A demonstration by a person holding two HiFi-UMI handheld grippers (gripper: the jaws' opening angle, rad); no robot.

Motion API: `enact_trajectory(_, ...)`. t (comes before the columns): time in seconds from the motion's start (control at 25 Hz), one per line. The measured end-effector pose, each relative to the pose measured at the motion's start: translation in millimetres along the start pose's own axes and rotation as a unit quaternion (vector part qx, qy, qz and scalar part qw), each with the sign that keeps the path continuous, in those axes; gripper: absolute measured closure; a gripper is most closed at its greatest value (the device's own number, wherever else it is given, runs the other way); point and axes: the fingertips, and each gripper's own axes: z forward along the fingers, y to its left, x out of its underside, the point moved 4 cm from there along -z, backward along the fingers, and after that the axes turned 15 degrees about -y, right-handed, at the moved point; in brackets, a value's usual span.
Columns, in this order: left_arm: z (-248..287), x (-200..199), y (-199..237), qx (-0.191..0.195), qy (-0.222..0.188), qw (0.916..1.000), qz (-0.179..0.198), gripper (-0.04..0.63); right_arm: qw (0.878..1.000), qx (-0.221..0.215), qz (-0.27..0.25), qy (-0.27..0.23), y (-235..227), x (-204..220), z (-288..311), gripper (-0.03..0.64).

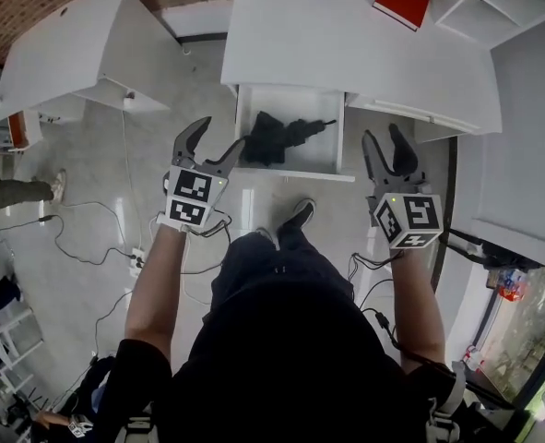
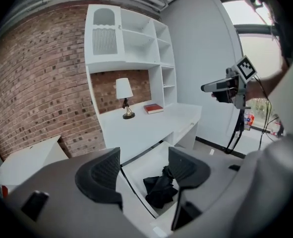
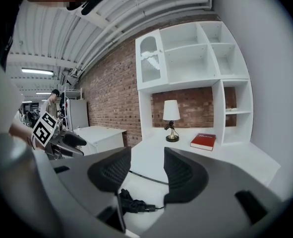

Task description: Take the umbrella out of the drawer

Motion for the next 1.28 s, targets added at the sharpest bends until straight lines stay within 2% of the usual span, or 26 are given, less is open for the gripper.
enact_trajectory(0.2,39,25,-13,0.062,0.054,0.9965,0.012,0.310,1.000,0.018,0.016,0.017,-20,16,-1,0.414)
enact_trajectory(0.4,78,59,-29,0.146,0.113,0.9819,0.043,0.310,0.998,0.049,0.020,0.024,-36,21,-5,0.416)
enact_trajectory(0.6,119,107,-39,0.207,0.169,0.9620,0.057,0.304,0.994,0.099,0.030,0.027,-52,27,-7,0.419)
enact_trajectory(0.92,160,185,-55,0.290,0.250,0.9195,0.090,0.295,0.985,0.160,0.031,0.050,-54,40,-13,0.420)
enact_trajectory(1.12,176,219,-69,0.324,0.278,0.9002,0.086,0.295,0.977,0.195,0.037,0.075,-52,54,-25,0.420)
enact_trajectory(1.28,189,246,-75,0.332,0.306,0.8878,0.091,0.293,0.972,0.213,0.044,0.093,-50,65,-33,0.420)
